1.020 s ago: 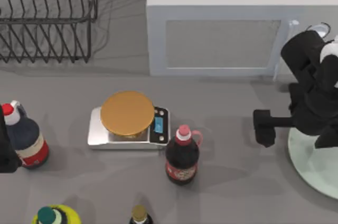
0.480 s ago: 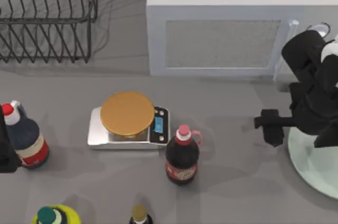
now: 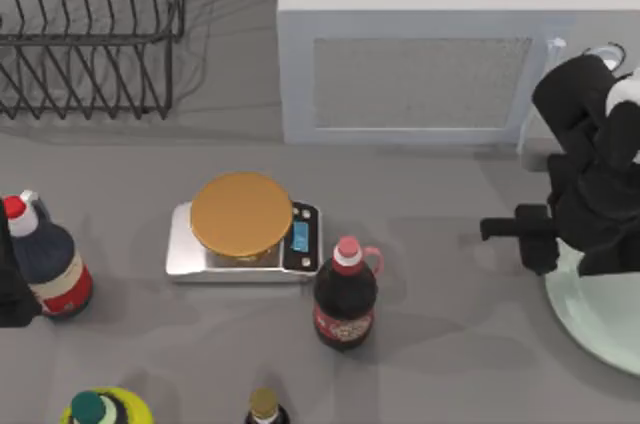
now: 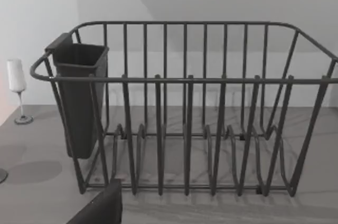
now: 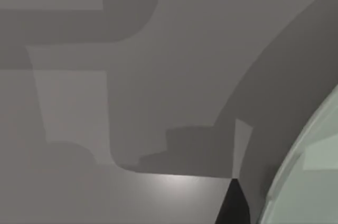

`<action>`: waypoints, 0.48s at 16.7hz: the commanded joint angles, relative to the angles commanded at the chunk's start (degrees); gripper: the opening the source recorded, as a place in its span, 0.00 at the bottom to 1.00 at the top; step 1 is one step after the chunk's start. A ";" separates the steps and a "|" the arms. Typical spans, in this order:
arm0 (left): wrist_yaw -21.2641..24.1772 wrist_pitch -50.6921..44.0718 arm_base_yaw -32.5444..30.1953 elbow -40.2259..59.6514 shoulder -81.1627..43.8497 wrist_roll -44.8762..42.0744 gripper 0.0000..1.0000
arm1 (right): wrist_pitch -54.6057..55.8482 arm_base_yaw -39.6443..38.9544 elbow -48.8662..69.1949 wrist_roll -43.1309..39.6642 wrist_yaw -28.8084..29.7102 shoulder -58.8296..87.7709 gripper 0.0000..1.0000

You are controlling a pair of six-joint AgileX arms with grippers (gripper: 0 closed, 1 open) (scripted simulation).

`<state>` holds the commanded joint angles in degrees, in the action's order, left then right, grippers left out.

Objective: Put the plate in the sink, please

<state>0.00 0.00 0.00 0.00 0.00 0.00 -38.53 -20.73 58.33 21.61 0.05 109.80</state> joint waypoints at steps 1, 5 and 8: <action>0.00 0.00 0.00 0.00 0.00 0.00 1.00 | 0.00 0.00 0.00 0.00 0.00 0.00 0.00; 0.00 0.00 0.00 0.00 0.00 0.00 1.00 | 0.00 0.00 0.00 0.00 0.00 0.00 0.00; 0.00 0.00 0.00 0.00 0.00 0.00 1.00 | 0.19 0.63 1.75 0.03 0.18 -3.80 0.00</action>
<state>0.00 0.00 0.00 0.00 0.00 0.00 -38.34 -20.10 60.08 21.65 0.23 106.00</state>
